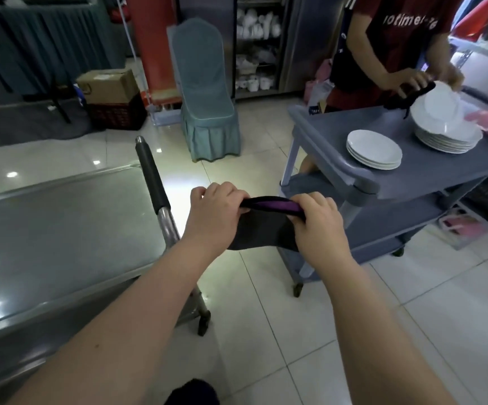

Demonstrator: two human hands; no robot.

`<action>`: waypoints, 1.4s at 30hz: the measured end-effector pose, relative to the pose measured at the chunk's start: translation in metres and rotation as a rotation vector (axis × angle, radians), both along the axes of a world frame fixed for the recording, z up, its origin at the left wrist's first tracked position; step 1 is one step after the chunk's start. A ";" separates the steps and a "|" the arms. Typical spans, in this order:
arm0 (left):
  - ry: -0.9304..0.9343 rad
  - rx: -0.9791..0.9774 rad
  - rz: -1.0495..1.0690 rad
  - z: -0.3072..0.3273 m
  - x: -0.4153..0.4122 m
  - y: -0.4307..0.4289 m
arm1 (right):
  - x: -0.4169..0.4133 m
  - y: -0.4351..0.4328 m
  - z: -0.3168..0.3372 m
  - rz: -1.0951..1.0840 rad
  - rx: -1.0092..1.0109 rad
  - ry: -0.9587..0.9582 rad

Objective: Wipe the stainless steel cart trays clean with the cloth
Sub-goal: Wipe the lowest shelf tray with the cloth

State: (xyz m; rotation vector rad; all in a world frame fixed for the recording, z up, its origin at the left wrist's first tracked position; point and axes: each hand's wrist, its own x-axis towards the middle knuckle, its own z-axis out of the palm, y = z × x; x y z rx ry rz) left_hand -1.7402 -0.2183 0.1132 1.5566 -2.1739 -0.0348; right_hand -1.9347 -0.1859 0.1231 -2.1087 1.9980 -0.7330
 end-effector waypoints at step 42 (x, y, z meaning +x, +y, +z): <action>0.170 0.143 0.760 -0.023 0.231 -0.693 | 0.261 -0.817 -0.024 0.606 0.077 0.064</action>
